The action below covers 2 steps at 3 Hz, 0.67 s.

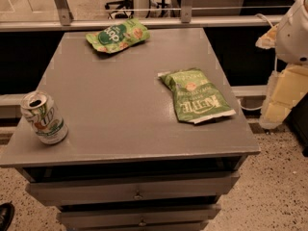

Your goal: Pick green jalapeno chip bag

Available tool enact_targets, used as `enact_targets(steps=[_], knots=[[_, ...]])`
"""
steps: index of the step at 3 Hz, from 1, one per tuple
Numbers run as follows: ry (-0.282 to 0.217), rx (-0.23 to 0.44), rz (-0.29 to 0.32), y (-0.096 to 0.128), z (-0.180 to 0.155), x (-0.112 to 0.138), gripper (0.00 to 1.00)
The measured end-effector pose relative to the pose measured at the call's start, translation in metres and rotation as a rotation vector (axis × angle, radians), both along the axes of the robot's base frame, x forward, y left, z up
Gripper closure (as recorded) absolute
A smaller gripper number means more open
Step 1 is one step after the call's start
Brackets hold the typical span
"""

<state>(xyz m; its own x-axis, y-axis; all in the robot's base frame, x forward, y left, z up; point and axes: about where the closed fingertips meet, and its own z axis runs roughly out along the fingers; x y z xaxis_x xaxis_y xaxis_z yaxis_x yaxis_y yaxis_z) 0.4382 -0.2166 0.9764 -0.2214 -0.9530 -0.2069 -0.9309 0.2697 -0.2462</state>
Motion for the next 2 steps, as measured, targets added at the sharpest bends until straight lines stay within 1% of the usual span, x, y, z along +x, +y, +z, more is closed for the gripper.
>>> enact_targets(steps=[1, 2], knots=[[-0.003, 0.009, 0.002, 0.0006, -0.0007, 0.0016, 0.00], [-0.010, 0.036, 0.007, 0.0023, -0.0029, 0.0061, 0.00]])
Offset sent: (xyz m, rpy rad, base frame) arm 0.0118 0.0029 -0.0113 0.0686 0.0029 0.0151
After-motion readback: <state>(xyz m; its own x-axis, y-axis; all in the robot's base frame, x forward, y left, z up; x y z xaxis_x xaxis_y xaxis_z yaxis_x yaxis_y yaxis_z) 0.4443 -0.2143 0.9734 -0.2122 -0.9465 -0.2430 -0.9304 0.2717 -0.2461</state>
